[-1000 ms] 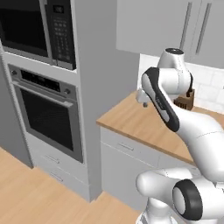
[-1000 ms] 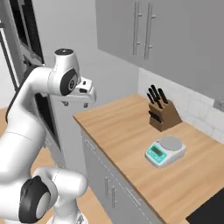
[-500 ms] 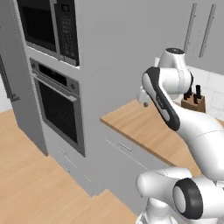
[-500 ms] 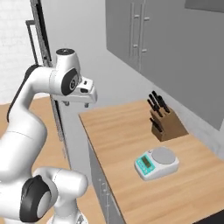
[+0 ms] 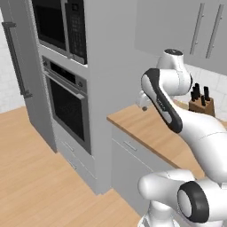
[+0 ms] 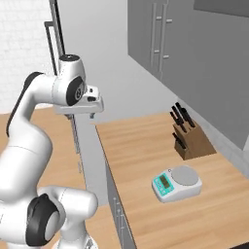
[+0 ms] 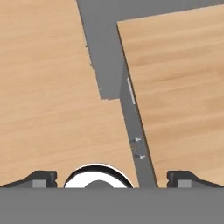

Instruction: Take a straw from the drawer in front and place it inside the glass cup on the dining counter.

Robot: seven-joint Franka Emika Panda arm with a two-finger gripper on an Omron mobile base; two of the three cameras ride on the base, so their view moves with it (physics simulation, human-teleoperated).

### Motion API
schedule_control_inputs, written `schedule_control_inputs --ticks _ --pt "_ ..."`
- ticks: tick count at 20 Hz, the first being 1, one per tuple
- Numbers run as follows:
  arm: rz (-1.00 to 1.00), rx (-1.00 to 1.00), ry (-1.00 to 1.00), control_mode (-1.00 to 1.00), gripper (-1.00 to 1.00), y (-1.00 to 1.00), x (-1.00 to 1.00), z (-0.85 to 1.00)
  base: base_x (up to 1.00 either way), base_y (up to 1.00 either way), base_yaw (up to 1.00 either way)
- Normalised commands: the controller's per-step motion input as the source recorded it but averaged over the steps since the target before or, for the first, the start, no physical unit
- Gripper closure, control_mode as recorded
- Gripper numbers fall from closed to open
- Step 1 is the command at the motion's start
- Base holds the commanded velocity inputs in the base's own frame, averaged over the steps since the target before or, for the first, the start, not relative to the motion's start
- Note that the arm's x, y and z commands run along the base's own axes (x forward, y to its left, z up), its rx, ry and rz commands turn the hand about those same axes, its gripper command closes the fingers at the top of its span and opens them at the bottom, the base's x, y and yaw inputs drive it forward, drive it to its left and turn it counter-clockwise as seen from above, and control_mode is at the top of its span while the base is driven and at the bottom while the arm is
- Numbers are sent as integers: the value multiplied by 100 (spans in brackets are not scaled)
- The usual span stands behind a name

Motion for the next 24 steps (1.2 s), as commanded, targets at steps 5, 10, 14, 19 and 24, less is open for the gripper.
schedule_control_inputs --ticks 5,10,14,19,24 --pt "8 -26 0 -100 -100 91 1 -39 0 0 0" --pt "0 -39 0 -100 -100 80 16 -61 0 0 0" --pt "0 -45 0 -100 -100 52 21 -76 0 0 0" --pt "-2 -45 -2 -100 -100 21 16 -72 0 0 0" --pt "-7 -39 -7 -100 -100 -1 1 -60 0 0 0"
